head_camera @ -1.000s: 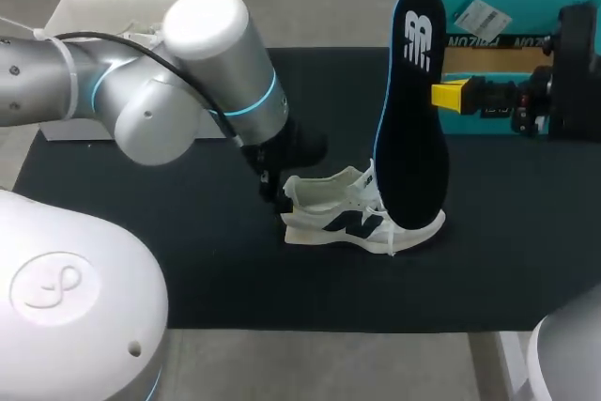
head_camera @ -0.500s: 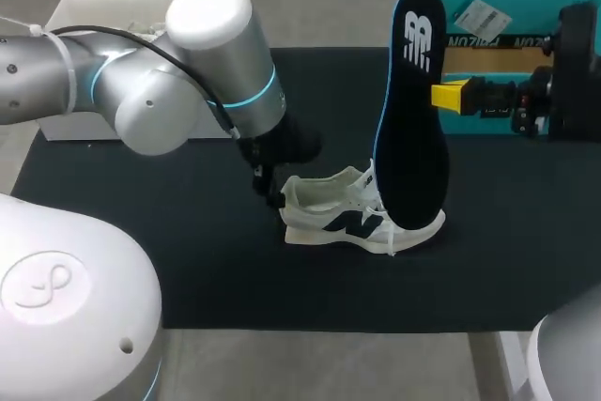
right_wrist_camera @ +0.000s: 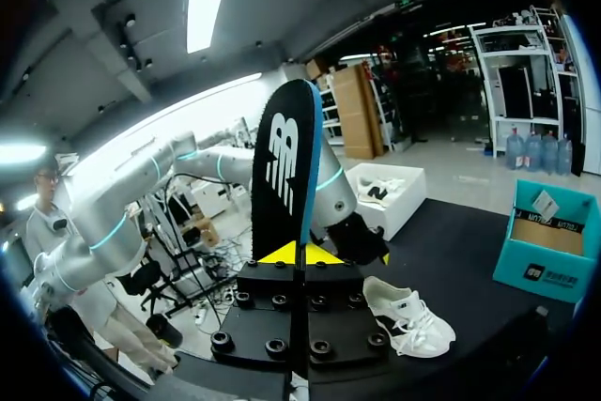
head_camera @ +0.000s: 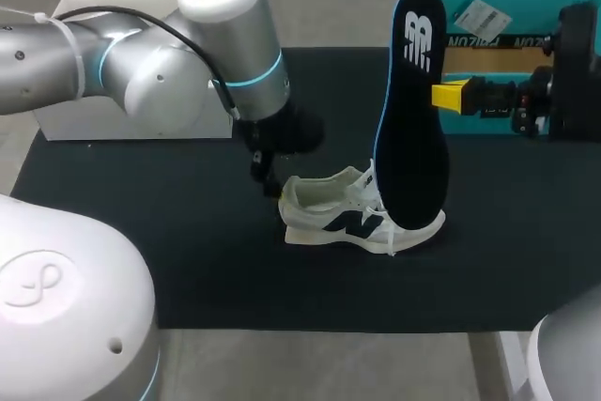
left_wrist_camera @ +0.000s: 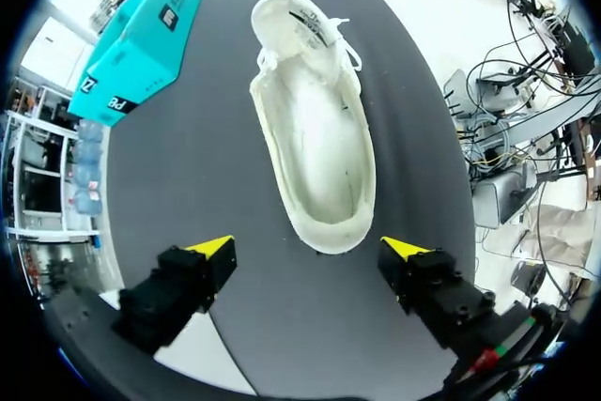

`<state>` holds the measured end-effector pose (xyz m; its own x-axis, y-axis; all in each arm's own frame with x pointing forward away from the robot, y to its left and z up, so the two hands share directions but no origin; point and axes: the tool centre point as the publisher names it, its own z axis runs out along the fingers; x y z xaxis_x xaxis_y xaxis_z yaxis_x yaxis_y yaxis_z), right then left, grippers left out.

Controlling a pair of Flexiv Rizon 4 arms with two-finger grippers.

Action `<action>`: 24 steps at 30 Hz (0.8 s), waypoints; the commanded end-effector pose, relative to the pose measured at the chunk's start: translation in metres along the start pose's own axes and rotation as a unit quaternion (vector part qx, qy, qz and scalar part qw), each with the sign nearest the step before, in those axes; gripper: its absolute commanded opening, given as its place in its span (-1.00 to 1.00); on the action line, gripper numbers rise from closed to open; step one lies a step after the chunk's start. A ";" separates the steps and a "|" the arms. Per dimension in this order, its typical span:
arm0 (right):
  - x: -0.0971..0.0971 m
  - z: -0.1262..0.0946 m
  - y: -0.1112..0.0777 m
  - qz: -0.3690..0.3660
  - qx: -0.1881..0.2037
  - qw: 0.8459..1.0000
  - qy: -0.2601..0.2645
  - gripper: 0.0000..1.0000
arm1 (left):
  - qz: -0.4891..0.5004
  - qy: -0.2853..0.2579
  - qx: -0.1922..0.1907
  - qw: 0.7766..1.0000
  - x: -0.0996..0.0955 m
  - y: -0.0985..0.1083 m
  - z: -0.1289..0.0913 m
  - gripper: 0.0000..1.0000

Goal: Take the shoe out of the shoebox, open the shoe tongue, remove and reinsert the insole, then place the shoe into the shoebox

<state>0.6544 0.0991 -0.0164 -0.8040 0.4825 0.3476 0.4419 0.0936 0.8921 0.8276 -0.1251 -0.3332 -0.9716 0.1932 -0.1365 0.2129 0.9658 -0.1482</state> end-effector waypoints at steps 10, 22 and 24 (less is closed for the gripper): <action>0.010 -0.003 -0.007 0.001 -0.006 0.996 -0.084 -1.00 | -0.011 -0.010 -0.028 0.999 0.006 -0.014 0.001 1.00; 0.010 -0.003 -0.007 0.001 -0.006 0.996 -0.084 -1.00 | -0.011 -0.010 -0.028 0.999 0.006 -0.014 0.001 1.00; 0.010 -0.003 -0.007 0.001 -0.006 0.996 -0.084 -1.00 | -0.011 -0.010 -0.028 0.999 0.006 -0.014 0.001 1.00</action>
<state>0.6542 0.0987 -0.0161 -0.8037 0.4832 0.3473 0.4419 0.0938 0.8922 0.8182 -0.1372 -0.3323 -0.9738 0.1675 -0.1538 0.1838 0.9780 -0.0987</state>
